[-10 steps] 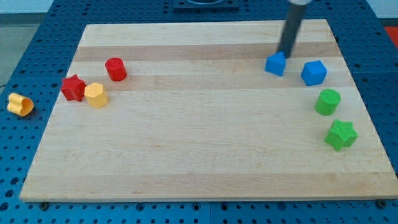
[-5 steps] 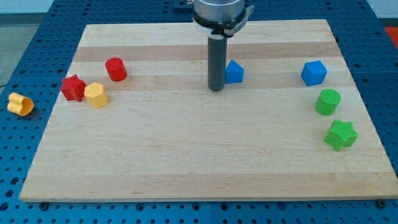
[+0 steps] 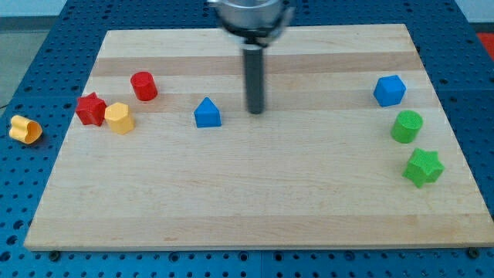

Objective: Push the triangle right beside the hexagon

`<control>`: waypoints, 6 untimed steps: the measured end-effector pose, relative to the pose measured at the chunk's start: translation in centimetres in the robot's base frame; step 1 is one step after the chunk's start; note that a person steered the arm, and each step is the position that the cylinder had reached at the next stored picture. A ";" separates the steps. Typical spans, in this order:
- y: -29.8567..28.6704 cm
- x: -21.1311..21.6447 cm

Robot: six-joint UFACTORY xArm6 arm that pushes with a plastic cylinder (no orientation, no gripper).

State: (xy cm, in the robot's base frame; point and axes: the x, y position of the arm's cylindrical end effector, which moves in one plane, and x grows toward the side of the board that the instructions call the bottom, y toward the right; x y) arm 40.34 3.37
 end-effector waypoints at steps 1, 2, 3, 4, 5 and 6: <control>-1.0 0.8; -11.9 1.0; -18.9 1.0; -12.5 0.4; -0.6 -4.8; 11.0 -8.4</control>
